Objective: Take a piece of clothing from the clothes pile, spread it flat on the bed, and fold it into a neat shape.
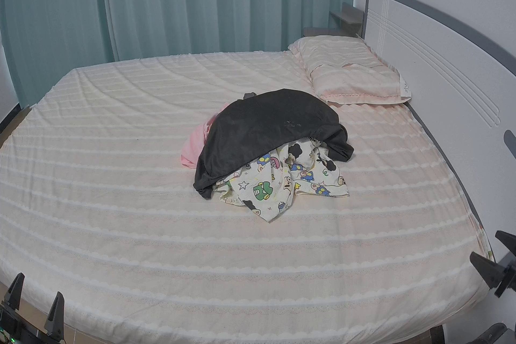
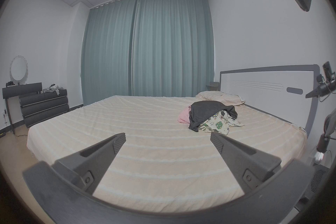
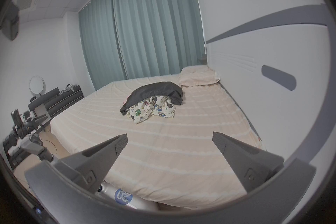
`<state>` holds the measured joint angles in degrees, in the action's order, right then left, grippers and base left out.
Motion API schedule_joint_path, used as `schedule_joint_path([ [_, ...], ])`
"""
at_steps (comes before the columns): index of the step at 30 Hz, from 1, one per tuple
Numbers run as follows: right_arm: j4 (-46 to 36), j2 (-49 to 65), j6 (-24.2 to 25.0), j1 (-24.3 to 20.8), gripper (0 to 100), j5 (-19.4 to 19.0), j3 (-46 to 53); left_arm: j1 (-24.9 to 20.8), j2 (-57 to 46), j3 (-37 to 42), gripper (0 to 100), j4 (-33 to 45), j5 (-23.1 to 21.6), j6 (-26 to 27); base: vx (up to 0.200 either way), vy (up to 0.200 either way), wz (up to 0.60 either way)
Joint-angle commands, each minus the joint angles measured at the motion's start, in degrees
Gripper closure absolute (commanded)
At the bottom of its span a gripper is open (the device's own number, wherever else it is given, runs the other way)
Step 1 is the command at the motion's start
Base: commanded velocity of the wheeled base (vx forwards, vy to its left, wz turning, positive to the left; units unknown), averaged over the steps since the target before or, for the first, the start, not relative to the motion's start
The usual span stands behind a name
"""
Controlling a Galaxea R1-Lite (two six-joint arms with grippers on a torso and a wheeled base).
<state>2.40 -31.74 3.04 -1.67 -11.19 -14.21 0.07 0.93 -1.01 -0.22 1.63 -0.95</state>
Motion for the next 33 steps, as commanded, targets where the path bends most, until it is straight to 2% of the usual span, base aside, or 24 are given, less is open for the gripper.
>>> schedule_joint_path([
  [1, 15.2, -40.5, 3.3, -0.5, 0, -2.4, -7.9, 0.0, -0.9, 1.0, 0, 0.0, 0.0, 0.0, 0.000, 0.000, 0.00],
  [2, 15.2, -40.5, 3.3, -0.5, 0, -2.4, -7.9, 0.0, -0.9, 1.0, 0, 0.0, 0.0, 0.0, 0.000, 0.000, 0.00],
  [3, 19.3, -48.8, 3.8, -0.5, 0, -1.6, -10.0, 0.0, -0.9, 1.0, 0, 0.0, 0.0, 0.0, 0.000, 0.000, 0.00],
  [5, 22.6, -55.0, 4.7, -0.6, 0, -0.7, -12.0, 0.0, -0.9, 1.0, 0, 0.0, 0.0, 0.0, 0.000, 0.000, 0.00],
  [7, 26.9, -61.6, 7.6, -1.4, 0, -0.2, -14.6, 0.0, -0.9, 1.0, 0, 0.0, 0.0, 0.0, 0.000, 0.000, 0.00],
  [10, 33.4, -72.5, 16.2, -4.7, 0, 2.8, -21.9, 0.0, -0.9, 1.0, 0, 0.0, 0.0, 0.0, 0.000, 0.000, 0.00],
  [12, 34.3, -74.6, 17.4, -5.5, 0, 3.9, -23.8, 0.0, -0.9, 1.0, 0, 0.0, 0.0, 0.0, 0.000, 0.000, 0.00],
  [14, 35.9, -81.5, 19.9, -7.9, 0, 6.9, -30.3, 0.0, -0.9, 1.0, 0, 0.0, 0.0, 0.0, 0.000, 0.000, 0.00],
  [20, 35.4, -95.1, 20.1, -10.8, 0, 7.6, -45.0, 0.0, -0.9, 1.0, 0, 0.0, 0.0, 0.0, 0.000, 0.000, 0.00],
  [21, 35.4, -95.1, 20.1, -10.8, 0, 7.6, -45.0, 0.0, -0.9, 1.0, 0, 0.0, 0.0, 0.0, 0.000, 0.000, 0.00],
  [22, 35.0, -98.9, 20.1, -11.2, 0, 7.7, -49.4, 0.0, -0.9, 1.0, 0, 0.0, 0.0, 0.0, 0.000, 0.000, 0.00],
  [31, 33.7, -109.3, 20.3, -12.1, 0, 7.7, -60.2, 0.0, -0.9, 1.0, 0, 0.0, 0.0, 0.0, 0.000, 0.000, 0.00],
  [33, 33.8, -112.0, 21.7, -12.2, 0, 7.7, -62.8, 0.0, -0.9, 1.0, 0, 0.0, 0.0, 0.0, 0.000, 0.000, 0.00],
])
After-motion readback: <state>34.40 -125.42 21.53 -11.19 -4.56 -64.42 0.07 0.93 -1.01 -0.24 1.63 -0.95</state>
